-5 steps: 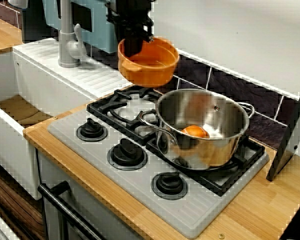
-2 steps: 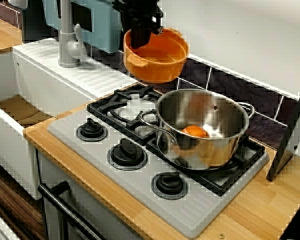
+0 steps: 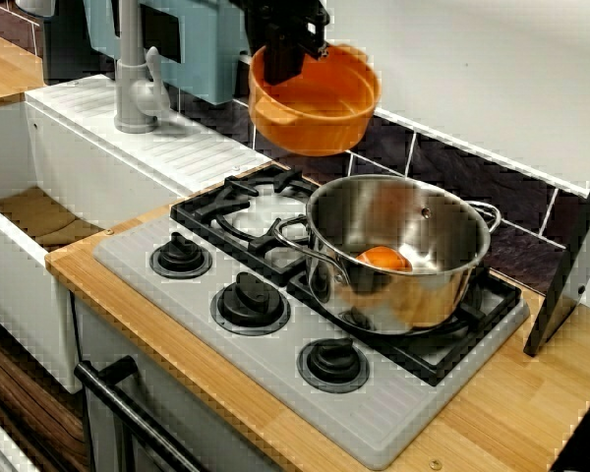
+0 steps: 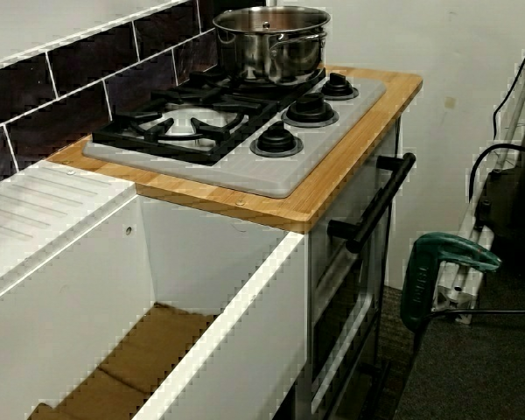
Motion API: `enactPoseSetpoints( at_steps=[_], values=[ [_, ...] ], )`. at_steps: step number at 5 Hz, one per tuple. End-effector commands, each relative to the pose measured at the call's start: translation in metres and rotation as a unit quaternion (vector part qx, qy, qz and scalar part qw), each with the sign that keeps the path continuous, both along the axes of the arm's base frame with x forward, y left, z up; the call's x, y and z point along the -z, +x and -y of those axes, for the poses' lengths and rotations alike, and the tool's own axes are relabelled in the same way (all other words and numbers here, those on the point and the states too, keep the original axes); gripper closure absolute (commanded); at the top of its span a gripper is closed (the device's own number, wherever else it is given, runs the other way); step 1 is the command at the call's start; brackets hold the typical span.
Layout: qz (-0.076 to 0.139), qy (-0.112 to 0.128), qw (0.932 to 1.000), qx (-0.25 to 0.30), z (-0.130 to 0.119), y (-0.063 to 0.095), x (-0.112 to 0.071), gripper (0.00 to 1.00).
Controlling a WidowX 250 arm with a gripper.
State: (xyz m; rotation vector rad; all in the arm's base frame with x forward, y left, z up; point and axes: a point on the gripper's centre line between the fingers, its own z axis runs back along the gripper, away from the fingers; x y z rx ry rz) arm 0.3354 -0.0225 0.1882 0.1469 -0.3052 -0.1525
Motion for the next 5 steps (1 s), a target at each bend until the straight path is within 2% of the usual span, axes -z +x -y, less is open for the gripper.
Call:
enactPoseSetpoints(
  at_steps=[1, 2, 3, 4, 5],
  values=[
    [0.040, 0.019, 0.9988, -0.019, 0.006, 0.006, -0.018, 1.00],
    [0.055, 0.033, 0.9976, -0.024, 0.006, 0.007, -0.019, 1.00],
    [0.083, 0.059, 0.9944, -0.029, 0.010, 0.008, -0.025, 1.00],
    [0.096, 0.071, 0.9922, -0.035, 0.009, 0.012, -0.027, 1.00],
    [0.084, 0.080, 0.9923, -0.043, 0.009, 0.020, -0.033, 1.00]
  ],
)
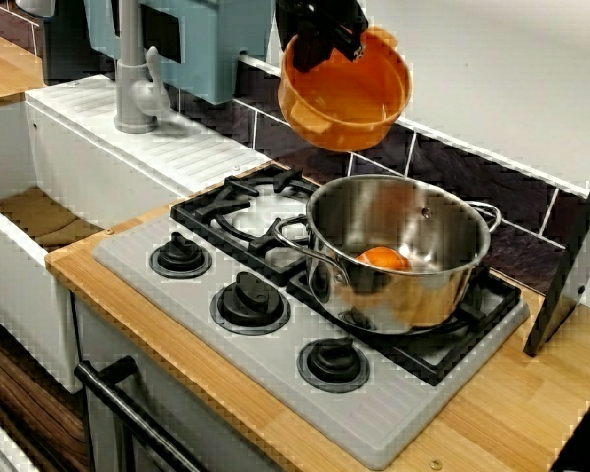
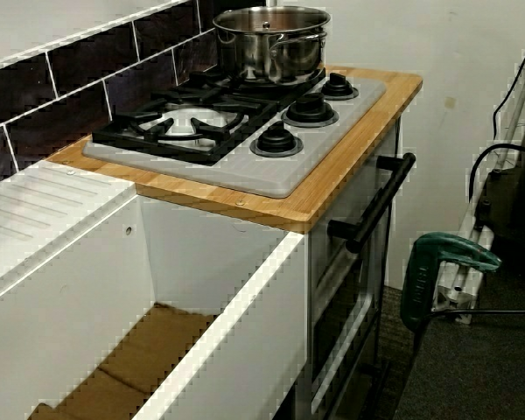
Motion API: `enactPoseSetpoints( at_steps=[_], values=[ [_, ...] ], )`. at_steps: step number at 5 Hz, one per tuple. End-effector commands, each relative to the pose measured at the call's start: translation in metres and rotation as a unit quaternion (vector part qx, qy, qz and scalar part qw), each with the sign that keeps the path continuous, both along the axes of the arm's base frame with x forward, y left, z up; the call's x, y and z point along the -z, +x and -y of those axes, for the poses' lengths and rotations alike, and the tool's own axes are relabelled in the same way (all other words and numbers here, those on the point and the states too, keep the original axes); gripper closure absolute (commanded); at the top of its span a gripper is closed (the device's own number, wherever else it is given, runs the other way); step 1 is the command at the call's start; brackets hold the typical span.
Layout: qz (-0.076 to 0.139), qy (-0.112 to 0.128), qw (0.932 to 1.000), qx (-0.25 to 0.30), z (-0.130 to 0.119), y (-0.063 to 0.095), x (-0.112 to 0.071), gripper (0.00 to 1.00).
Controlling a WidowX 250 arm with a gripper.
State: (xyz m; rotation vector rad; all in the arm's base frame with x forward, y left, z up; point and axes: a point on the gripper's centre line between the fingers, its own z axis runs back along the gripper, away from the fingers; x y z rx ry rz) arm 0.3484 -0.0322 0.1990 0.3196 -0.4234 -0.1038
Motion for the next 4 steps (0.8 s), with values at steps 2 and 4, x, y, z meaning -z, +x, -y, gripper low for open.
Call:
enactPoseSetpoints(
  at_steps=[2, 4],
  values=[
    [0.041, 0.047, 0.9979, -0.018, 0.0021, 0.0149, -0.0251, 1.00],
    [0.052, 0.068, 0.9963, -0.008, 0.0024, 0.0161, -0.0180, 1.00]
  ],
)
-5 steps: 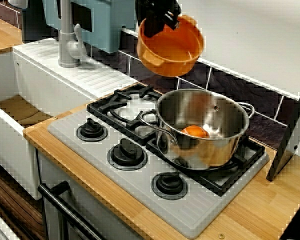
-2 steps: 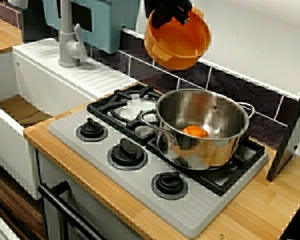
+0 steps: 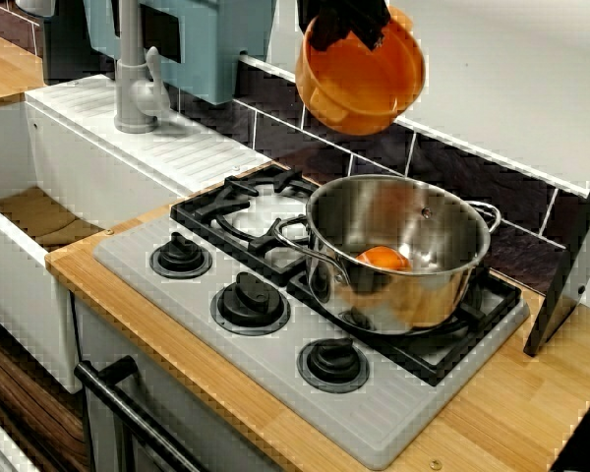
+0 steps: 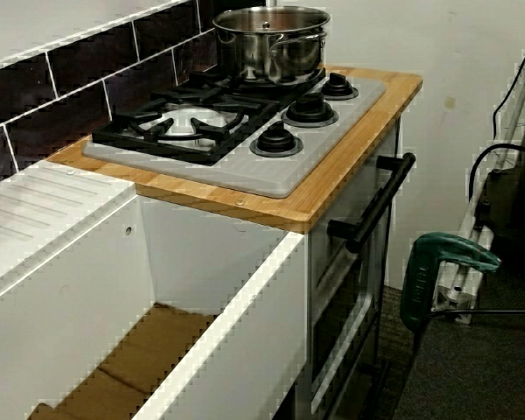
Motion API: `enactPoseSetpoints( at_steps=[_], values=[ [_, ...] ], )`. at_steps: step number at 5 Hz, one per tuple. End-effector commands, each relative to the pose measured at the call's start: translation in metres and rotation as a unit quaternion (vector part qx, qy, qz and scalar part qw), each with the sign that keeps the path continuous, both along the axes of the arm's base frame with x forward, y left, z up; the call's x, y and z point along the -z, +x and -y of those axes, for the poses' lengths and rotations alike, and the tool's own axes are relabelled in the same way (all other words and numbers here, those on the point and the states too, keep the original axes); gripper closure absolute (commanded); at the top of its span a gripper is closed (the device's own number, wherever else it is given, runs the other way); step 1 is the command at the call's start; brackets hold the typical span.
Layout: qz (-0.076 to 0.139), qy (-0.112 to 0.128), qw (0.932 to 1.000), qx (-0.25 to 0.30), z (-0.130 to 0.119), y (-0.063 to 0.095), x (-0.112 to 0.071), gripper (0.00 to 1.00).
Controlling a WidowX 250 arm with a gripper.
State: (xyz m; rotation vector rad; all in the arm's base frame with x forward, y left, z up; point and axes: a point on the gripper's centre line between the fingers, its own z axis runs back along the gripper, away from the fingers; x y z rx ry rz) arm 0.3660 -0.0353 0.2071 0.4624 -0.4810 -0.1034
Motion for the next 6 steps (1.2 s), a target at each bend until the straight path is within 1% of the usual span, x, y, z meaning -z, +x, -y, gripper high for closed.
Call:
enactPoseSetpoints(
  at_steps=[1, 2, 3, 4, 5, 6],
  values=[
    [0.014, 0.010, 0.9998, 0.013, 0.0013, -0.0035, -0.0087, 1.00],
    [0.018, 0.012, 0.9996, 0.017, 0.0016, -0.0046, -0.0086, 1.00],
    [0.033, 0.023, 0.9991, 0.016, 0.0010, -0.0062, -0.0068, 1.00],
    [0.043, 0.029, 0.9985, 0.016, -0.0005, -0.0059, -0.0048, 1.00],
    [0.045, 0.030, 0.9985, 0.012, -0.0041, -0.0028, -0.0032, 1.00],
    [0.048, 0.027, 0.9984, 0.011, -0.0037, -0.0039, -0.0053, 1.00]
  ],
)
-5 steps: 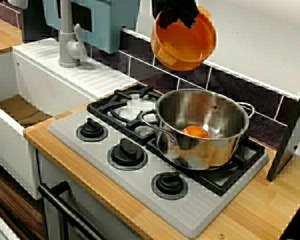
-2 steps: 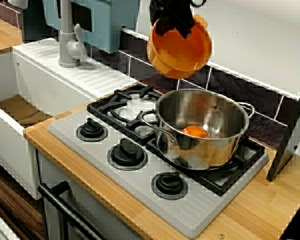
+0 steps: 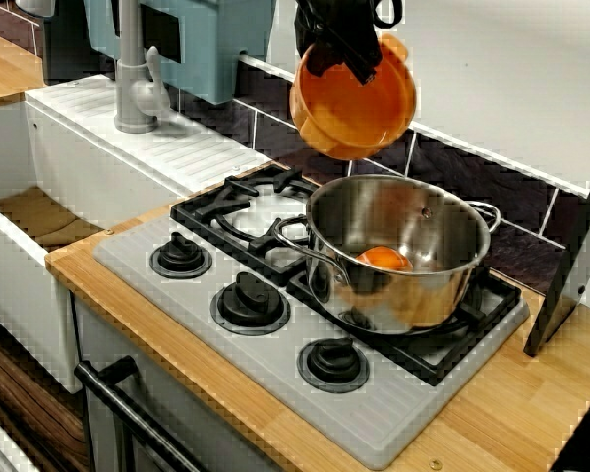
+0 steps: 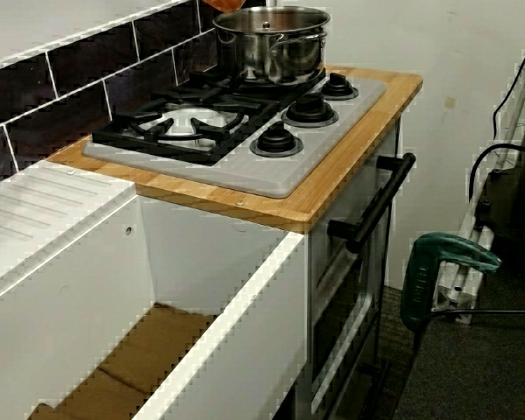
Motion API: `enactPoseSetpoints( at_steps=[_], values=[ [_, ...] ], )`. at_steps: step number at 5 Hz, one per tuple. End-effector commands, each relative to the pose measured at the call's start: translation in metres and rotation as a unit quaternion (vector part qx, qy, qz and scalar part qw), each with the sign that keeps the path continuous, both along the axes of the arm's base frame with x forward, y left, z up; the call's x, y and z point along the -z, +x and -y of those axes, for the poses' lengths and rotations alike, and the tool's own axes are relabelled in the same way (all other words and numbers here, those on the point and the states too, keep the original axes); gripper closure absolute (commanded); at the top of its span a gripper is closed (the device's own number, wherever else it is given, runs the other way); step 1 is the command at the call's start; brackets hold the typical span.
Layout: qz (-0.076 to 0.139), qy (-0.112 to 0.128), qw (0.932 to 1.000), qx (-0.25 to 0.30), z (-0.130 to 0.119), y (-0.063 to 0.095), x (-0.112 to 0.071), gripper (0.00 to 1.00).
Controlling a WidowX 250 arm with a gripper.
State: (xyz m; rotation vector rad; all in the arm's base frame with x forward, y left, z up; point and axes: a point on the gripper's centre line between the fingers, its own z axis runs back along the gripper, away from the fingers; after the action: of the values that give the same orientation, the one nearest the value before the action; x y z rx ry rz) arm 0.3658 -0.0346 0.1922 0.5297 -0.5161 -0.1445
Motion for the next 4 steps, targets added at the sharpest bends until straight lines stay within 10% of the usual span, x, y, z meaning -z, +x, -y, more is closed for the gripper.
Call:
enactPoseSetpoints(
  at_steps=[1, 4],
  values=[
    [0.022, -0.021, 0.9995, -0.005, -0.004, -0.005, -0.021, 1.00],
    [-0.008, -0.103, 0.9935, -0.047, -0.042, 0.006, -0.037, 1.00]
  ],
)
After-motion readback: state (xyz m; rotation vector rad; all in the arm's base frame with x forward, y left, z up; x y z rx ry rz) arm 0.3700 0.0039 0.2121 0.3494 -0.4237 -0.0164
